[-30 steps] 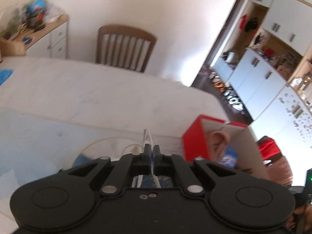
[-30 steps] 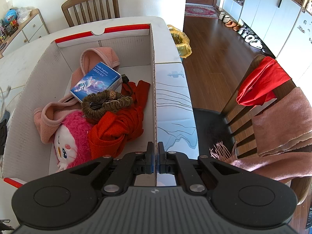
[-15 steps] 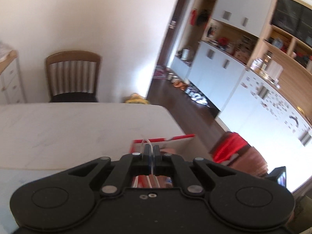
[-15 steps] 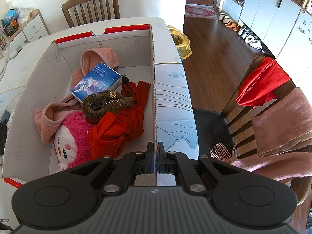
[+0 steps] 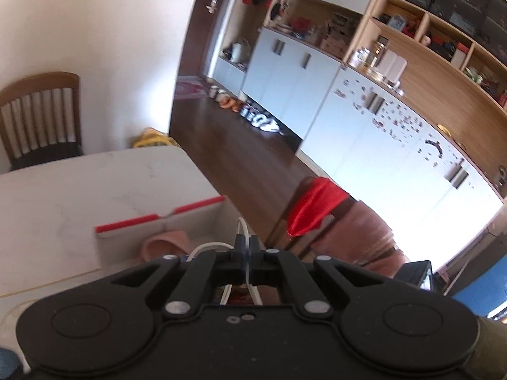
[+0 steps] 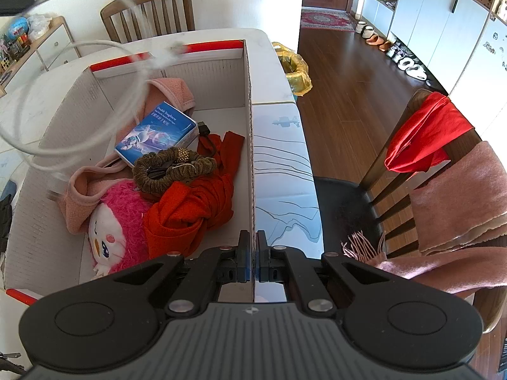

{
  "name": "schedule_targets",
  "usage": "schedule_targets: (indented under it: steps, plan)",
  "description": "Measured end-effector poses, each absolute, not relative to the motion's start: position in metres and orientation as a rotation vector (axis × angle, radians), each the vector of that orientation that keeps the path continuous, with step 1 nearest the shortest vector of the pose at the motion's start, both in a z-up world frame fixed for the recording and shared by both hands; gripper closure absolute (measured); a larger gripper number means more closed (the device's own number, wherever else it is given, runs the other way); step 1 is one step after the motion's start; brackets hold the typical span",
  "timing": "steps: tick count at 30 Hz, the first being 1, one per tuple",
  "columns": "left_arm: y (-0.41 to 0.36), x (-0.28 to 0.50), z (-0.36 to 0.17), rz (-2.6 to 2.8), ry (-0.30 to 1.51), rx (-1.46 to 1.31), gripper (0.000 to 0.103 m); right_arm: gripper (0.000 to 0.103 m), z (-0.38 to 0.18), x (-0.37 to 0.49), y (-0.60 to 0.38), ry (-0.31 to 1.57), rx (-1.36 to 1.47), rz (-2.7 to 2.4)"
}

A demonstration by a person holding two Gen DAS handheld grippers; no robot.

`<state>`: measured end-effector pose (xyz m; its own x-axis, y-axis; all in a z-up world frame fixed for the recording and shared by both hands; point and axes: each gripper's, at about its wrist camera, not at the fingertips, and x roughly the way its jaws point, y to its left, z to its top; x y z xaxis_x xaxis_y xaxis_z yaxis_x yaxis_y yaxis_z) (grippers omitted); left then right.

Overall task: Organize objects
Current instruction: 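Carry the white cable with the left gripper into the box, then open the left gripper to drop the cable onto the tissue pack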

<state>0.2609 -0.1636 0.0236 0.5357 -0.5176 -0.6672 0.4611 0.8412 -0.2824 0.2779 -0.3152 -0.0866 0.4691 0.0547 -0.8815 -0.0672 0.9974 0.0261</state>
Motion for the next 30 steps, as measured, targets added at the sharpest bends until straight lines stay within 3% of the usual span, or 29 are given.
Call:
schedule_targets:
  steps: [14, 24, 30]
  plan:
    - [-0.168, 0.277, -0.047, -0.510, 0.978, -0.029, 0.103, 0.101, -0.086, 0.280, -0.314, 1.080, -0.008, 0.078]
    - [-0.153, 0.269, -0.055, -0.496, 1.012, -0.031, 0.103, 0.101, -0.087, 0.281, -0.313, 1.081, -0.005, 0.078]
    - [-0.146, 0.259, -0.055, -0.501, 1.009, -0.030, 0.091, 0.101, -0.088, 0.281, -0.314, 1.081, -0.005, 0.078]
